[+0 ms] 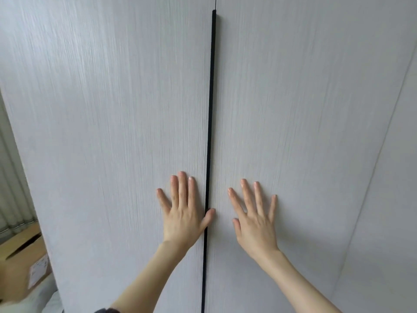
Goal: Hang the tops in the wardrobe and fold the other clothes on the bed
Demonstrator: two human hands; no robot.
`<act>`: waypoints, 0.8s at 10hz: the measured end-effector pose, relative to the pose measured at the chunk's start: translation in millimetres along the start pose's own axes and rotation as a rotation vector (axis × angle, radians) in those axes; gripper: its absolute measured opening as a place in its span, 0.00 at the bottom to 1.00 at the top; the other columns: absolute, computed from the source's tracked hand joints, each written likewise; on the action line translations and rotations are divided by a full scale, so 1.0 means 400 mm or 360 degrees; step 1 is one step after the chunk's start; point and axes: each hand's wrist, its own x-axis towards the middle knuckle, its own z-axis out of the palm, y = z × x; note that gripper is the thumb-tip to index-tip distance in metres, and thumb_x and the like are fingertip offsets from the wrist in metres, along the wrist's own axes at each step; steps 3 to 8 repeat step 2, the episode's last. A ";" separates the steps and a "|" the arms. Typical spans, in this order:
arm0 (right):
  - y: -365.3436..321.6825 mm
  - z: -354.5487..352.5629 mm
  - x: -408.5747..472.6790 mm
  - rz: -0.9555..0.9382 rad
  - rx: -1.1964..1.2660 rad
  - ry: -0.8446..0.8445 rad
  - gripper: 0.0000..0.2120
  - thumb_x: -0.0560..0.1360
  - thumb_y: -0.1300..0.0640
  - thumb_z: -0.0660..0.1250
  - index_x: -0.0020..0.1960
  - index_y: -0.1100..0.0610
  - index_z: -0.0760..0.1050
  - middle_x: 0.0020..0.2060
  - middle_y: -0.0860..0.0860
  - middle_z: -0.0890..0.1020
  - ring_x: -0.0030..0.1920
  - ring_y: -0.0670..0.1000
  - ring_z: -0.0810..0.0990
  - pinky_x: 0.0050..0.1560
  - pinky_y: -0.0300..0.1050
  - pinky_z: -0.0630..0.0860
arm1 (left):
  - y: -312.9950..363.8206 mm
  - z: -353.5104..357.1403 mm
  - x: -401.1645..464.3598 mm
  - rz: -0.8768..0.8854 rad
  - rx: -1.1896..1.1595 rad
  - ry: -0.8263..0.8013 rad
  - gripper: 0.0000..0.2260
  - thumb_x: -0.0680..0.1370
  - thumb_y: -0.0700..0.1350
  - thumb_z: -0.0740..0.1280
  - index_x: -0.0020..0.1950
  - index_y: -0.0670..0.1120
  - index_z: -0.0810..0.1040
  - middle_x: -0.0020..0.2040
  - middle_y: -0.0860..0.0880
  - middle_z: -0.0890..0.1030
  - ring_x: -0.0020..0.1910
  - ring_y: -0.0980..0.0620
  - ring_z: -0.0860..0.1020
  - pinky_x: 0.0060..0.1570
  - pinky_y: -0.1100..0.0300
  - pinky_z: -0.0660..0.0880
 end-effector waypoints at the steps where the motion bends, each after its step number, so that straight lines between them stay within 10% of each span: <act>1: 0.000 -0.028 -0.008 -0.0066 0.0138 0.0084 0.34 0.64 0.55 0.77 0.69 0.51 0.71 0.72 0.55 0.66 0.72 0.62 0.63 0.62 0.73 0.63 | -0.006 0.001 0.001 0.0019 0.0046 -0.0001 0.39 0.72 0.64 0.57 0.71 0.35 0.58 0.72 0.33 0.63 0.71 0.33 0.62 0.60 0.28 0.59; 2: 0.004 -0.115 0.018 0.0075 0.0759 0.0131 0.19 0.75 0.55 0.68 0.65 0.54 0.74 0.71 0.53 0.67 0.73 0.57 0.61 0.71 0.58 0.58 | -0.002 0.010 -0.002 0.0006 0.0036 -0.0028 0.40 0.72 0.64 0.54 0.72 0.36 0.57 0.72 0.34 0.63 0.72 0.33 0.60 0.61 0.28 0.57; 8: 0.004 -0.115 0.018 0.0075 0.0759 0.0131 0.19 0.75 0.55 0.68 0.65 0.54 0.74 0.71 0.53 0.67 0.73 0.57 0.61 0.71 0.58 0.58 | -0.002 0.010 -0.002 0.0006 0.0036 -0.0028 0.40 0.72 0.64 0.54 0.72 0.36 0.57 0.72 0.34 0.63 0.72 0.33 0.60 0.61 0.28 0.57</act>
